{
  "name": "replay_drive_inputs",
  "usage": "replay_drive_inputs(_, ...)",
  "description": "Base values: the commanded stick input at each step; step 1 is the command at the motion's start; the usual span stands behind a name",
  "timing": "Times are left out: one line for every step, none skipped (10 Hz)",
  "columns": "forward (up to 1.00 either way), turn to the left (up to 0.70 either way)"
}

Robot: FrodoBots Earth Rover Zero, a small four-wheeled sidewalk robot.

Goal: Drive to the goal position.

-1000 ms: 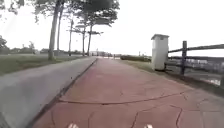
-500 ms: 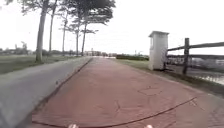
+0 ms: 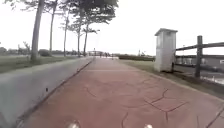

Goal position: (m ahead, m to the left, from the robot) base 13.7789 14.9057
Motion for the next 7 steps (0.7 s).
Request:
replay_drive_inputs(1.00,0.00)
replay_drive_inputs(1.00,0.00)
replay_drive_inputs(1.00,0.00)
replay_drive_inputs(1.00,0.00)
replay_drive_inputs(1.00,0.00)
replay_drive_inputs(1.00,0.00)
replay_drive_inputs(1.00,0.00)
